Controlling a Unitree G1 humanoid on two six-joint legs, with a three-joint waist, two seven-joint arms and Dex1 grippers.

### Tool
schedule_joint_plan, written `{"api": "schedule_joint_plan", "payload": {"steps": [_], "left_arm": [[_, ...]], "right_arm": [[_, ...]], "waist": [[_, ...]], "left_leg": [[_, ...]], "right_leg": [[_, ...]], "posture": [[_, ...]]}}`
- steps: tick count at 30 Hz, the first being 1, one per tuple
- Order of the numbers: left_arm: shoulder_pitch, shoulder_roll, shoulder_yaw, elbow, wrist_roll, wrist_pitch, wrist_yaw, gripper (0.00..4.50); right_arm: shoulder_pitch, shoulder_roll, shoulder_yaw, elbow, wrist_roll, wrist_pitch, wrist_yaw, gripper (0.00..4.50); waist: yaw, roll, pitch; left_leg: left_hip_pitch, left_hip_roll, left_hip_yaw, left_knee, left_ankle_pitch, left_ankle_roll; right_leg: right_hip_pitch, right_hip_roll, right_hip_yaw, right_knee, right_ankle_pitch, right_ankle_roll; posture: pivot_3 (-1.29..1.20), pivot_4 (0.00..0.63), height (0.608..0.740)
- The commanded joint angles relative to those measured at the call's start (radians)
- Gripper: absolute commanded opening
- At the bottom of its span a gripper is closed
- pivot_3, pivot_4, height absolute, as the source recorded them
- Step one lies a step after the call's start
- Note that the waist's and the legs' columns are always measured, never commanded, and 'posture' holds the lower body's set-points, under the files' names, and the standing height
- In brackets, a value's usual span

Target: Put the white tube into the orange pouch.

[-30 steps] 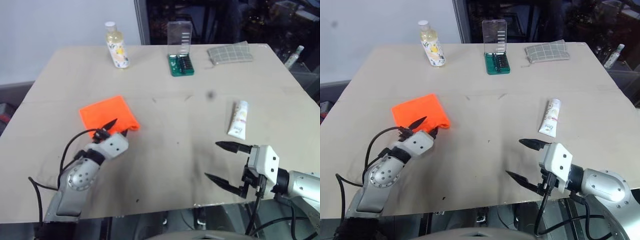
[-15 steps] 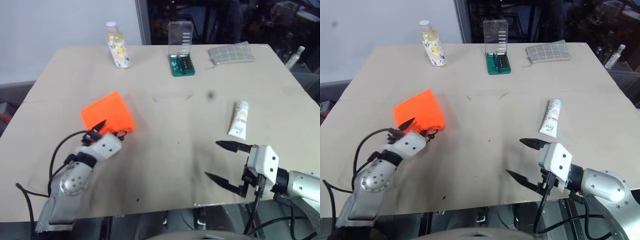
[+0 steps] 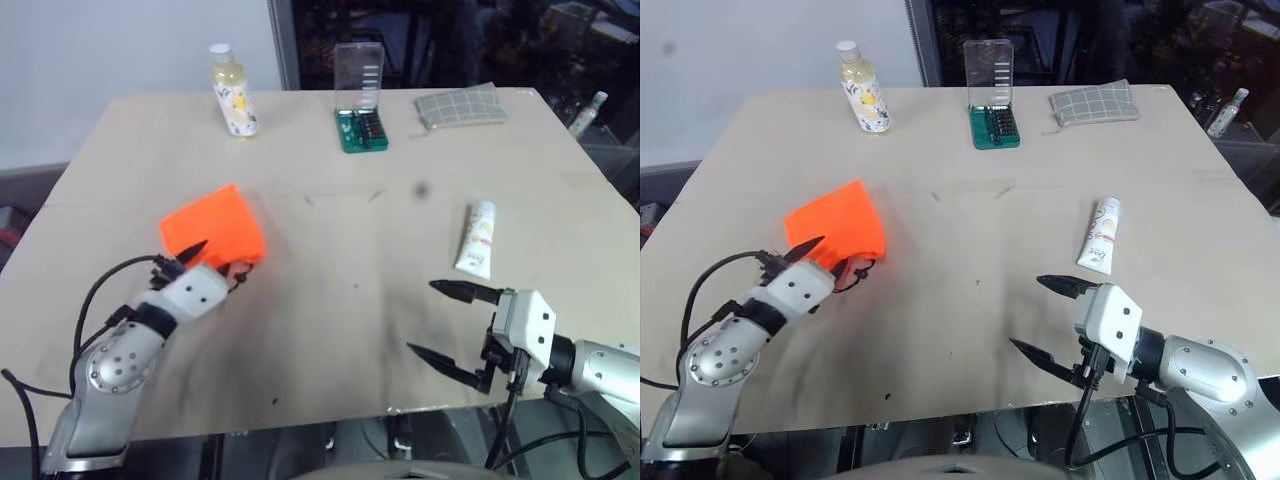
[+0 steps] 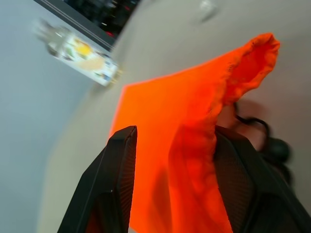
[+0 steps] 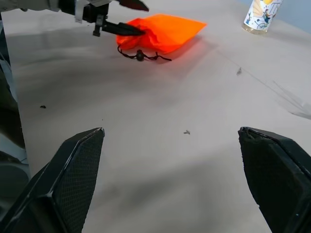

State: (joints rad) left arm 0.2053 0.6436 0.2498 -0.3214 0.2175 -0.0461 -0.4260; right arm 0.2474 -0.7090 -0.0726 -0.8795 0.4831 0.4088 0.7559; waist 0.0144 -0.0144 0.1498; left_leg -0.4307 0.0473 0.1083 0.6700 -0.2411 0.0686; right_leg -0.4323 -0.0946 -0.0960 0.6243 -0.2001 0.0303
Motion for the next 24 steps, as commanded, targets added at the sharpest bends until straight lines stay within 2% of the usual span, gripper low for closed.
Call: {"api": "schedule_joint_plan", "payload": {"steps": [1,8,15,18,21,24], "left_arm": [[0.001,0.035,0.040,-0.028,-0.031,-0.001,-0.031,2.39],[-0.031,0.006,0.046,-0.045,0.060,0.106,0.054,2.39],[-0.041,-0.015,0.012,-0.079,0.053,0.153,0.034,2.39],[-0.060,-0.007,0.001,-0.090,-0.001,0.167,-0.021,1.57],[-0.078,0.006,0.008,-0.096,-0.077,0.182,-0.087,0.02],[-0.130,0.025,0.014,-0.101,-0.199,0.244,-0.181,0.02]], "right_arm": [[-0.003,0.005,0.003,-0.013,0.003,-0.022,-0.003,4.50],[-0.006,0.004,0.005,-0.009,0.001,-0.025,-0.002,4.50],[-0.016,0.002,0.004,-0.005,0.004,-0.024,-0.002,4.50],[-0.022,0.003,0.009,-0.003,0.002,-0.022,-0.003,4.50],[-0.025,0.004,0.012,-0.003,0.000,-0.022,-0.004,4.50],[-0.027,0.007,0.017,-0.001,-0.005,-0.024,-0.007,4.50]], "waist": [[0.001,0.000,0.000],[0.000,0.000,0.000],[0.001,0.000,0.000],[0.001,0.000,0.000],[0.001,0.000,0.000],[0.001,0.000,0.000]], "left_leg": [[0.000,0.000,0.000,0.000,0.000,0.000],[0.000,0.000,0.000,0.000,0.000,0.000],[0.000,0.000,0.000,0.000,0.000,0.000],[0.000,0.000,0.000,0.000,0.000,0.000],[0.000,0.000,0.000,0.000,0.000,0.000],[0.000,0.000,0.000,0.000,0.000,0.000]], "right_leg": [[0.000,0.000,0.000,0.000,0.000,0.000],[0.000,0.001,0.000,0.000,0.000,0.000],[0.000,0.005,0.000,0.000,0.000,0.000],[0.000,0.004,0.000,0.000,0.000,0.000],[0.000,0.001,0.000,0.000,0.000,0.000],[0.000,0.001,0.000,0.000,0.000,0.000]], "posture": [[0.00,0.150,0.740],[0.00,0.150,0.740],[0.00,0.150,0.740],[0.00,0.150,0.740],[0.00,0.150,0.740],[0.00,0.150,0.740]]}}
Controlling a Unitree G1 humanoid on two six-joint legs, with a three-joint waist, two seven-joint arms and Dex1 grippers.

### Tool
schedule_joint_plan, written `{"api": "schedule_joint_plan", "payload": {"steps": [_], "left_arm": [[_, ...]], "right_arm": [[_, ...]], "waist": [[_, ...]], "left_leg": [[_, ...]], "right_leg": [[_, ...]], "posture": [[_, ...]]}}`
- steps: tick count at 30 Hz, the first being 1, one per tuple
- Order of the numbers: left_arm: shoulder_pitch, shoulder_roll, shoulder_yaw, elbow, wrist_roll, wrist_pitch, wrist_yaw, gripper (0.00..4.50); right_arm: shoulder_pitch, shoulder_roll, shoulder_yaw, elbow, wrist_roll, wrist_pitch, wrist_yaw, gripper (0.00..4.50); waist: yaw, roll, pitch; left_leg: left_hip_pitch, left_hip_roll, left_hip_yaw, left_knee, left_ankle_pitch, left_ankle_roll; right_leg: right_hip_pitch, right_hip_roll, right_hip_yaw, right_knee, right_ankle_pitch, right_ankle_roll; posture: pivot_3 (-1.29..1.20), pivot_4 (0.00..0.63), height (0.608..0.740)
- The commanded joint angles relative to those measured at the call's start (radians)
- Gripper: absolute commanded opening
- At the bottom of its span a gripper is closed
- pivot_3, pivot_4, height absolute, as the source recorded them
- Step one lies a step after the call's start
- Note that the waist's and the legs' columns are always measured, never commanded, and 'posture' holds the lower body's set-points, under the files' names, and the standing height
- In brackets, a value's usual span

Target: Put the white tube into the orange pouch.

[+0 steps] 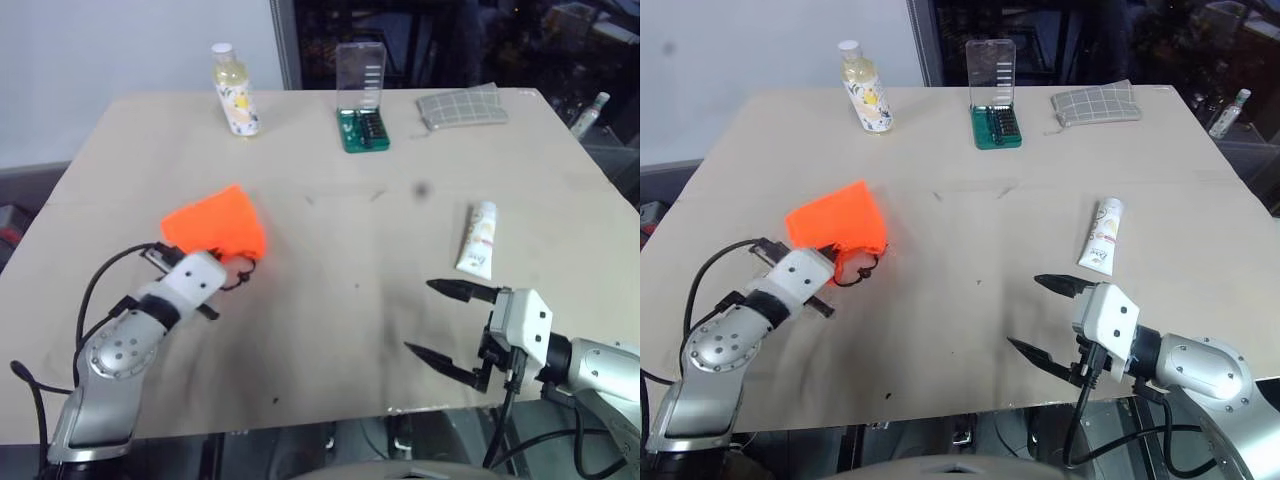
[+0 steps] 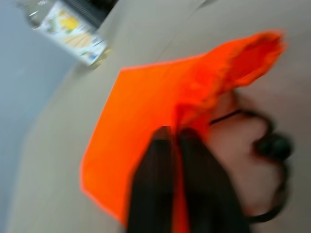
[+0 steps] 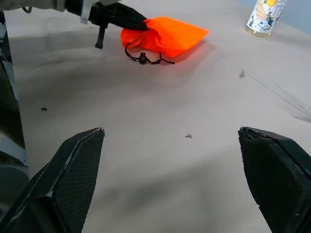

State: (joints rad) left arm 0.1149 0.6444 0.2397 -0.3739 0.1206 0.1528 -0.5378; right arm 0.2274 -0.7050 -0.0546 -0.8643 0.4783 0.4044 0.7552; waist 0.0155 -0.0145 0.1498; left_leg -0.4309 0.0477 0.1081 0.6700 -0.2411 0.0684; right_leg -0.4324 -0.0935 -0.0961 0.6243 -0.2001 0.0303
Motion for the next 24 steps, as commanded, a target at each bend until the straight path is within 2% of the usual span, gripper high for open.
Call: {"api": "schedule_joint_plan", "payload": {"steps": [1,5,8,15,19,22,24], "left_arm": [[-0.057,0.032,0.026,-0.048,-0.130,0.065,-0.090,0.02],[-0.187,0.065,0.031,-0.058,-0.398,0.350,-0.229,0.02],[-0.367,0.103,0.049,0.027,-0.608,0.680,-0.278,0.02],[-0.601,0.173,0.084,0.171,-0.885,1.105,-0.327,0.02],[-0.658,0.184,0.072,0.214,-0.928,1.181,-0.310,0.02],[-0.696,0.166,0.048,0.223,-0.920,1.169,-0.277,0.02],[-0.717,0.149,0.032,0.219,-0.921,1.168,-0.255,0.02]], "right_arm": [[-0.008,0.004,0.000,-0.015,-0.002,-0.020,-0.007,4.50],[-0.019,0.012,0.014,-0.003,-0.022,-0.026,-0.017,4.50],[-0.058,0.021,0.028,0.028,-0.031,0.015,-0.051,4.50],[-0.206,0.065,0.051,0.158,-0.081,0.158,-0.192,4.50],[-0.280,0.143,0.066,0.226,-0.170,0.207,-0.332,4.50],[-0.334,0.185,0.091,0.234,-0.277,0.417,-0.501,4.50],[-0.380,0.256,0.060,0.266,-0.298,0.540,-0.594,4.50]], "waist": [[0.000,0.000,0.000],[0.000,0.000,0.000],[0.001,-0.001,0.000],[-0.005,-0.001,0.001],[-0.002,-0.002,0.001],[-0.001,-0.002,0.001],[-0.001,-0.002,0.001]], "left_leg": [[0.000,0.000,0.000,0.000,0.000,0.000],[0.000,0.000,0.000,0.001,0.000,0.000],[0.000,0.000,0.000,0.002,0.000,0.000],[0.001,0.000,0.000,0.004,0.005,0.002],[0.000,0.000,0.000,0.004,0.006,0.000],[0.000,-0.001,0.000,0.003,0.006,0.000],[-0.001,-0.002,0.000,0.003,0.006,-0.001]], "right_leg": [[0.000,0.000,0.000,0.000,0.000,0.000],[0.000,0.004,0.000,0.001,0.000,0.000],[0.001,0.005,0.000,0.002,0.000,0.000],[0.002,0.008,0.002,0.003,0.001,0.002],[0.002,0.009,0.002,0.003,0.001,0.002],[0.002,0.008,0.003,0.003,0.001,0.002],[0.002,0.007,0.003,0.003,0.001,0.001]], "posture": [[0.00,0.150,0.740],[0.00,0.150,0.740],[0.00,0.150,0.740],[0.00,0.150,0.740],[0.00,0.150,0.740],[0.00,0.150,0.740],[0.00,0.150,0.740]]}}
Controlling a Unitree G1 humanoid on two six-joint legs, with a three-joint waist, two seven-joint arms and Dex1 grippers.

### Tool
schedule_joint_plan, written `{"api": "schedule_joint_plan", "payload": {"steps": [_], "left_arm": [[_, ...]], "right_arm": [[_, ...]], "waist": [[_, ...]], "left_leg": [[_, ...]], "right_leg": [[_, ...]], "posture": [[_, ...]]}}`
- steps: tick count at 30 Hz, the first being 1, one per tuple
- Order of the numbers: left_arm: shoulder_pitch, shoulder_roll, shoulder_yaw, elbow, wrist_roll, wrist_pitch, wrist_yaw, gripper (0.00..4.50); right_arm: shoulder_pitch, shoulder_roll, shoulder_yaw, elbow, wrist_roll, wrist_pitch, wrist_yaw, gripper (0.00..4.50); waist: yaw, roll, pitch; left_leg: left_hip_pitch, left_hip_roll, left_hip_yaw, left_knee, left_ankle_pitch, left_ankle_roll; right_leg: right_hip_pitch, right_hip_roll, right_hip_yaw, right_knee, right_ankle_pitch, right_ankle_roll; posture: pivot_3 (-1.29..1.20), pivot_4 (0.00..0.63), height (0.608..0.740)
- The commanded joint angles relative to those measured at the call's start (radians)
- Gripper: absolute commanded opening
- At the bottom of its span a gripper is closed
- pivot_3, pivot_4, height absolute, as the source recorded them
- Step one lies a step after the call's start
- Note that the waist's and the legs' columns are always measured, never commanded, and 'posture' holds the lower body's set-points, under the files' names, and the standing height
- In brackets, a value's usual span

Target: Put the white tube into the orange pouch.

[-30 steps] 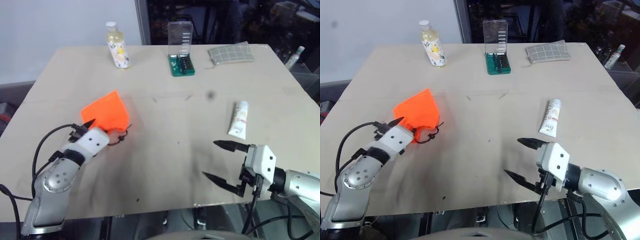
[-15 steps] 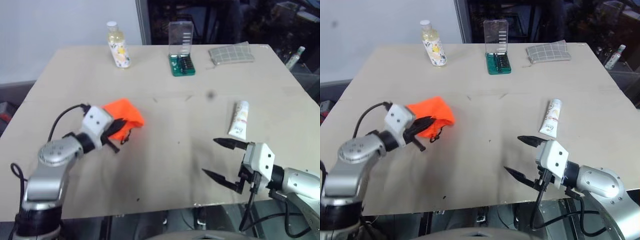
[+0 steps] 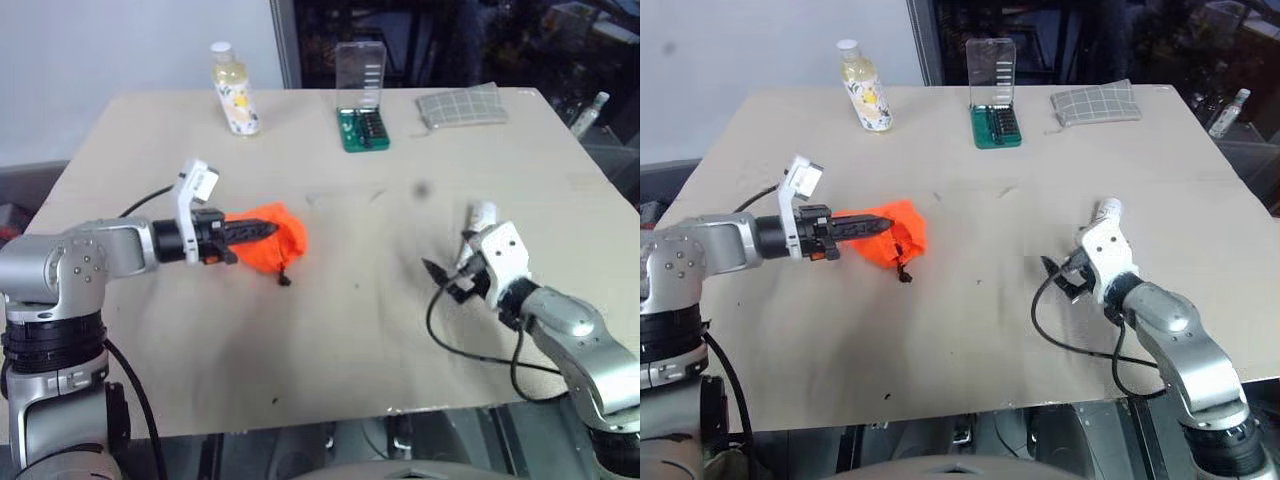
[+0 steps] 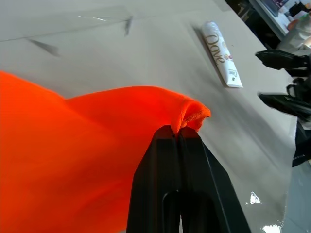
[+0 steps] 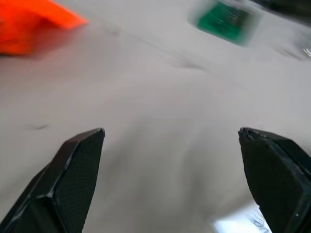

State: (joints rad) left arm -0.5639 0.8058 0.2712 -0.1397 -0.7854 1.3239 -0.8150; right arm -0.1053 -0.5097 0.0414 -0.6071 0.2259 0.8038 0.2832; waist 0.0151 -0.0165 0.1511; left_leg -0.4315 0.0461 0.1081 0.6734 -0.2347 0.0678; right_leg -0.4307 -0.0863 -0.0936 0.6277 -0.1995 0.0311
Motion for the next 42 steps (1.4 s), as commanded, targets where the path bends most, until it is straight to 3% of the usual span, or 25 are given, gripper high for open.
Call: {"api": "schedule_joint_plan", "payload": {"steps": [1,5,9,14,16,17,22,25,30,34,37,40,42], "left_arm": [[-0.045,-0.021,-0.002,-0.021,-0.022,0.001,0.031,0.02],[-0.051,-0.049,-0.005,-0.045,-0.023,0.003,0.075,0.02],[-0.039,-0.074,0.002,-0.080,-0.040,0.019,0.110,0.02],[-0.048,-0.097,0.017,-0.079,-0.050,0.024,0.153,0.00],[-0.048,-0.103,0.022,-0.084,-0.057,0.027,0.169,0.00],[-0.047,-0.105,0.023,-0.089,-0.062,0.026,0.174,0.00],[-0.035,-0.088,0.000,-0.096,-0.066,0.014,0.169,0.00],[-0.041,-0.081,-0.021,-0.083,-0.057,0.000,0.157,0.00],[-0.058,-0.055,-0.089,-0.062,-0.020,-0.051,0.117,0.00],[-0.064,-0.031,-0.130,-0.053,0.004,-0.092,0.079,0.00],[-0.064,-0.023,-0.138,-0.048,0.019,-0.109,0.072,0.00],[-0.046,-0.023,-0.140,-0.066,0.021,-0.113,0.070,0.00],[-0.033,-0.021,-0.138,-0.077,0.017,-0.112,0.071,0.00]], "right_arm": [[-0.073,0.109,-0.066,0.033,-0.040,0.194,-0.159,4.50],[-0.160,0.246,-0.159,0.129,-0.076,0.315,-0.286,4.50],[-0.249,0.330,-0.203,0.295,-0.079,0.294,-0.330,4.50],[-0.273,0.333,-0.191,0.385,-0.084,0.230,-0.296,2.85],[-0.250,0.292,-0.157,0.355,-0.088,0.196,-0.249,1.71],[-0.236,0.268,-0.144,0.329,-0.082,0.189,-0.221,1.67],[-0.102,0.072,-0.061,0.024,0.060,0.115,0.090,1.67],[-0.085,0.026,-0.039,-0.108,0.168,0.139,0.193,1.67],[-0.167,0.060,0.057,-0.139,0.251,0.148,0.245,1.67],[-0.236,0.068,0.137,-0.068,0.219,0.119,0.244,1.67],[-0.237,0.039,0.110,-0.029,0.198,0.154,0.210,1.67],[-0.197,0.040,0.064,-0.021,0.219,0.182,0.186,2.55],[-0.170,0.048,0.065,-0.018,0.194,0.203,0.140,3.51]], "waist": [[-0.002,-0.001,0.000],[-0.005,0.000,0.000],[-0.010,0.000,0.000],[-0.022,0.000,0.000],[-0.027,0.000,0.000],[-0.027,0.000,0.000],[-0.026,0.002,0.001],[-0.036,0.002,0.001],[-0.029,0.001,0.001],[-0.024,0.001,0.001],[-0.019,0.001,0.001],[-0.018,0.000,0.001],[-0.019,0.000,0.001]], "left_leg": [[0.000,0.000,0.000,0.000,0.000,0.000],[0.000,0.000,0.001,0.000,0.000,0.000],[0.000,0.000,0.001,-0.002,0.000,-0.001],[0.001,-0.001,0.001,-0.002,0.001,-0.001],[0.001,-0.001,0.001,-0.002,0.001,-0.001],[0.001,-0.001,0.001,-0.002,0.001,-0.001],[0.000,-0.003,0.000,-0.004,0.000,-0.001],[0.001,-0.001,0.002,-0.004,0.000,-0.001],[0.003,0.001,0.002,-0.004,0.001,-0.002],[0.002,0.001,0.001,-0.003,0.002,-0.003],[0.001,-0.002,0.001,-0.003,0.001,-0.002],[0.000,-0.002,0.001,-0.003,0.001,-0.001],[0.000,-0.002,0.001,-0.003,0.001,-0.001]], "right_leg": [[0.000,0.000,0.000,0.000,0.000,0.000],[0.000,0.001,0.001,0.001,0.004,-0.001],[-0.001,0.001,0.001,0.001,0.004,0.000],[0.000,0.001,0.001,0.001,0.005,0.000],[0.000,0.001,0.001,0.001,0.005,0.000],[0.000,0.001,0.002,0.001,0.005,0.000],[-0.001,0.000,0.002,0.000,0.004,0.000],[-0.001,0.002,0.003,0.000,0.004,0.000],[-0.001,0.003,0.003,0.000,0.002,0.003],[-0.001,0.002,0.002,0.000,0.000,0.000],[-0.001,0.000,0.002,0.000,0.003,-0.004],[-0.001,0.000,0.002,0.000,0.004,-0.001],[-0.001,0.000,0.002,0.000,0.004,0.000]], "posture": [[0.00,0.150,0.740],[0.00,0.150,0.740],[0.00,0.150,0.740],[0.00,0.150,0.740],[0.00,0.150,0.740],[0.00,0.150,0.740],[0.00,0.150,0.740],[0.00,0.150,0.740],[0.00,0.150,0.740],[0.00,0.150,0.740],[0.00,0.150,0.740],[0.00,0.150,0.740],[0.00,0.150,0.740]]}}
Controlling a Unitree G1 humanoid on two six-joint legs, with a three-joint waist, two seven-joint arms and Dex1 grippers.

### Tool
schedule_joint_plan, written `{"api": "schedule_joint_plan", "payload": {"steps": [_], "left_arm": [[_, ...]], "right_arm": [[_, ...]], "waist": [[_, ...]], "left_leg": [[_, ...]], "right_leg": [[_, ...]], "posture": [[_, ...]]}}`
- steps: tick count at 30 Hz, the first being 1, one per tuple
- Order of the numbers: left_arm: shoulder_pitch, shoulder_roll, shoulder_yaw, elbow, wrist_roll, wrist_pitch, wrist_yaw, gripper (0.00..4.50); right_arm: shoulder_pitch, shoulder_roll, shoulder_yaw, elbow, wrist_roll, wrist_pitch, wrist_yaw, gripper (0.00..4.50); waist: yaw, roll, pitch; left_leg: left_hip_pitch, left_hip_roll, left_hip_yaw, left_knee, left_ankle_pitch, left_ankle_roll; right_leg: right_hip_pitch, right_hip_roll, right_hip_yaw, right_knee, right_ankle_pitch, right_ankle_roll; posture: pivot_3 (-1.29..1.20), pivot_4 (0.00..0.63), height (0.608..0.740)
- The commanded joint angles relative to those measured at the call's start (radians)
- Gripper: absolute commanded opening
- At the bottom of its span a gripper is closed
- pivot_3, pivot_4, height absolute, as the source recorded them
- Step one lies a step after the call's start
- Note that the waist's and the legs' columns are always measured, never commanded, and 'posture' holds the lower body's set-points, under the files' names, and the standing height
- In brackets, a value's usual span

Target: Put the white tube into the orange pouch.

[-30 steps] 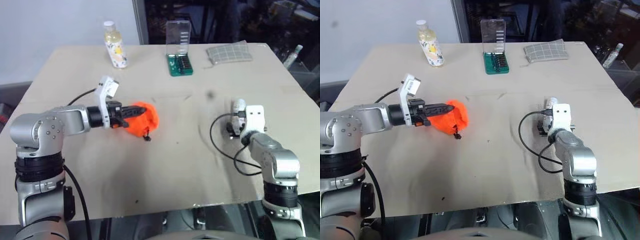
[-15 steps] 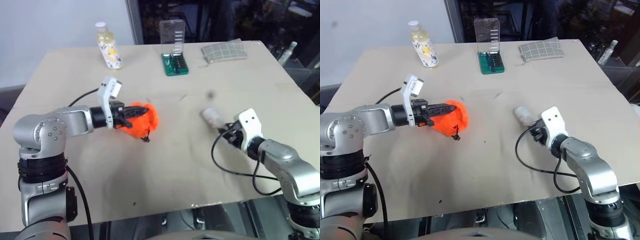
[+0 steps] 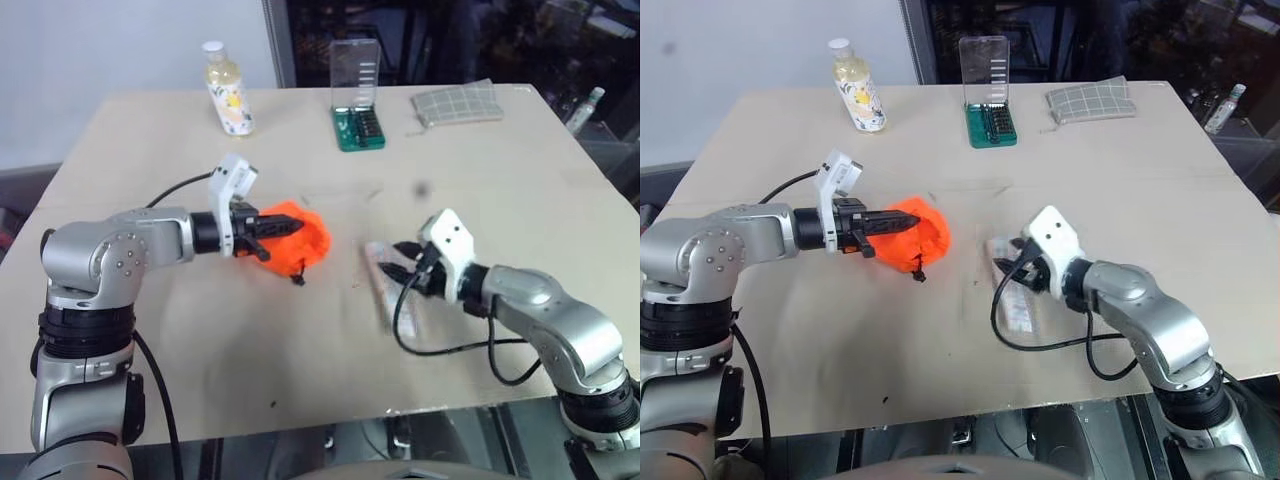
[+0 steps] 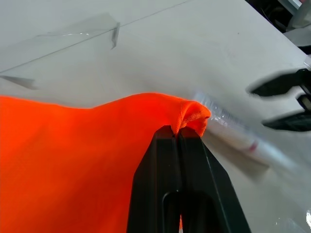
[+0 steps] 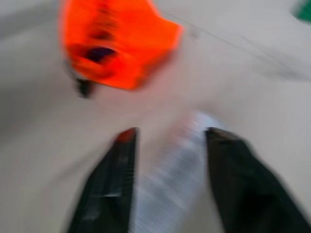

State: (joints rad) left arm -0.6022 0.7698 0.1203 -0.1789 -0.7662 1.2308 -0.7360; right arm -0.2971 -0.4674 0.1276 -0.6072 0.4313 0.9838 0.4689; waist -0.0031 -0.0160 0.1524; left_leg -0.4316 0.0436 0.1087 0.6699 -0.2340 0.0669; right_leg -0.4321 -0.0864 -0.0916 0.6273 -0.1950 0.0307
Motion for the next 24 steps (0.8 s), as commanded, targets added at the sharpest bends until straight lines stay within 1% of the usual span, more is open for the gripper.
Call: {"api": "schedule_joint_plan", "payload": {"steps": [1,2,3,5,7,12,16,18,22,23,24], "left_arm": [[0.010,0.015,0.015,-0.040,-0.003,-0.019,-0.006,0.00],[0.012,0.015,0.017,-0.041,-0.004,-0.018,-0.004,0.00],[0.014,0.013,0.021,-0.042,-0.006,-0.015,0.000,0.00],[0.018,0.012,0.026,-0.045,-0.010,-0.011,0.004,0.00],[0.025,0.011,0.028,-0.050,-0.013,-0.010,0.006,0.00],[0.031,0.008,0.028,-0.055,-0.014,-0.009,0.011,0.00],[0.031,0.004,0.033,-0.058,-0.022,-0.002,0.019,0.00],[0.037,0.006,0.036,-0.062,-0.026,0.001,0.023,0.00],[0.040,0.005,0.041,-0.064,-0.031,0.005,0.030,0.00],[0.040,0.004,0.041,-0.064,-0.032,0.005,0.032,0.00],[0.041,0.004,0.042,-0.065,-0.033,0.006,0.033,0.00]], "right_arm": [[0.031,0.010,-0.019,-0.017,-0.024,0.032,-0.068,3.95],[0.039,0.012,-0.014,-0.021,-0.019,0.045,-0.072,4.48],[0.047,0.023,-0.013,-0.030,0.003,0.069,-0.071,4.48],[0.058,0.099,-0.045,-0.038,0.074,0.135,-0.085,4.48],[0.060,0.134,-0.043,-0.037,0.103,0.166,-0.085,4.48],[0.069,0.130,0.025,0.032,0.089,0.161,-0.073,4.48],[0.064,0.126,0.062,0.115,0.051,0.123,-0.083,4.48],[0.059,0.111,0.112,0.149,0.024,0.098,-0.073,4.48],[0.045,0.104,0.168,0.202,-0.016,0.049,-0.063,4.48],[0.042,0.094,0.183,0.208,-0.030,0.031,-0.055,3.96],[0.038,0.085,0.198,0.211,-0.041,0.015,-0.044,3.64]], "waist": [[-0.002,0.000,0.000],[-0.003,0.000,0.000],[-0.005,0.000,0.000],[-0.008,0.000,0.000],[-0.009,0.000,0.000],[-0.006,0.000,0.000],[-0.008,-0.001,0.000],[-0.010,-0.001,-0.001],[-0.013,-0.003,-0.002],[-0.013,-0.003,-0.002],[-0.012,-0.003,-0.002]], "left_leg": [[0.000,0.000,0.000,0.000,0.000,0.000],[0.000,0.000,0.000,0.000,0.000,0.000],[0.000,0.000,0.000,0.000,0.000,0.000],[0.000,0.001,0.000,0.000,0.000,0.000],[0.001,0.002,0.000,0.000,0.000,0.000],[0.001,0.002,0.000,0.000,0.000,-0.001],[0.001,0.002,0.000,0.000,0.000,-0.001],[0.001,0.002,0.000,0.000,0.000,-0.001],[0.004,0.003,0.001,0.000,0.000,-0.001],[0.005,0.004,0.001,0.000,0.001,-0.001],[0.005,0.004,0.001,0.000,0.000,-0.001]], "right_leg": [[0.000,0.000,0.000,0.000,0.000,0.000],[0.000,0.000,0.000,0.000,0.000,0.000],[-0.001,0.001,0.000,0.000,0.000,0.000],[0.000,0.001,0.000,0.000,0.000,0.000],[0.000,0.002,0.000,0.000,0.000,0.001],[0.000,0.001,0.000,0.001,-0.001,0.000],[0.000,0.001,0.000,0.000,0.000,0.000],[0.000,0.001,0.000,0.001,0.000,0.000],[0.001,0.002,0.001,0.001,-0.003,0.002],[0.002,0.002,0.001,0.001,-0.004,0.001],[0.002,0.002,0.001,0.001,-0.004,0.000]], "posture": [[0.00,0.150,0.740],[0.00,0.150,0.740],[0.00,0.150,0.740],[0.00,0.150,0.740],[0.00,0.150,0.740],[0.00,0.150,0.740],[0.00,0.150,0.740],[0.00,0.150,0.740],[0.00,0.150,0.740],[0.00,0.150,0.740],[0.00,0.150,0.740]]}}
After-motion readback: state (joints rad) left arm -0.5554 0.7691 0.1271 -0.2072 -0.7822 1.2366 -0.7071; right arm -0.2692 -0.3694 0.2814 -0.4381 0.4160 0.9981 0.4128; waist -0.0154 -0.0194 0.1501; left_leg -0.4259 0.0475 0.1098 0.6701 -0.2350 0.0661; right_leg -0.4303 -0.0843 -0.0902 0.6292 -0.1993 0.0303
